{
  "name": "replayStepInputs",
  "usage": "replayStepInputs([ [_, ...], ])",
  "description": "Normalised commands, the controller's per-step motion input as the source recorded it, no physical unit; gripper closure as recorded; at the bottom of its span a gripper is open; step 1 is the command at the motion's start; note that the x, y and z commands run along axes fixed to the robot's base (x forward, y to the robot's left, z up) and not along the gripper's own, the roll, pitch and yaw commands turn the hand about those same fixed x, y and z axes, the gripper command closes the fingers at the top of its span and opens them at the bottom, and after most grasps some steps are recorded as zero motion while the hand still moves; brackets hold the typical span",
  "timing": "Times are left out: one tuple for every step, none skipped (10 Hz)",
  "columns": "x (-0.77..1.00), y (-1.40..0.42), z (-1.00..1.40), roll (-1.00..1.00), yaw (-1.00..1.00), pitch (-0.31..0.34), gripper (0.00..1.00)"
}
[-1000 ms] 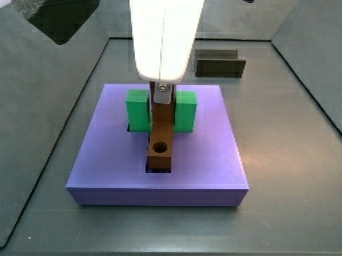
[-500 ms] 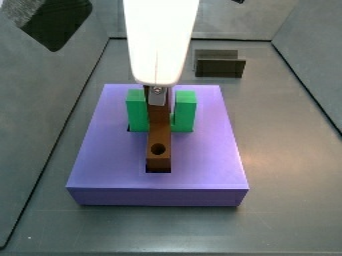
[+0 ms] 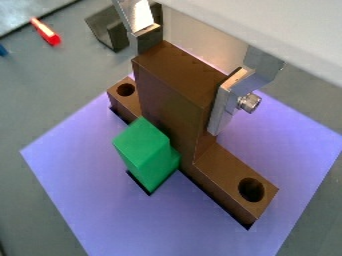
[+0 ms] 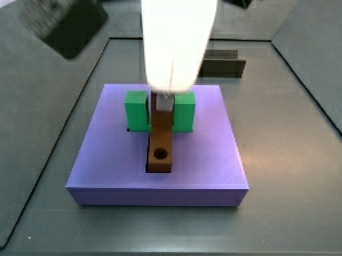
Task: Pick up the brown object. Move up. Place the brown object on the fixture. Regrasp the brown object. Move to above the board. Insert the brown object.
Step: Insert the brown object.
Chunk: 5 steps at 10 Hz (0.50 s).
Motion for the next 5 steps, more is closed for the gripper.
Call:
replayStepInputs([
  [0.2,-0.1,-0.4,-0.1,0.0,0.044,1.0],
  [0.16,0.0,-0.67,-0.06,-0.01,0.0,1.0],
  [0.0,0.05,-1.0,-0.06,-0.07,-0.039,1.0],
  [0.01,0.0,-0.88,-0.06,-0.05,-0.029,1.0],
  [0.0,0.0,0.0,0.0,0.0,0.0,1.0],
])
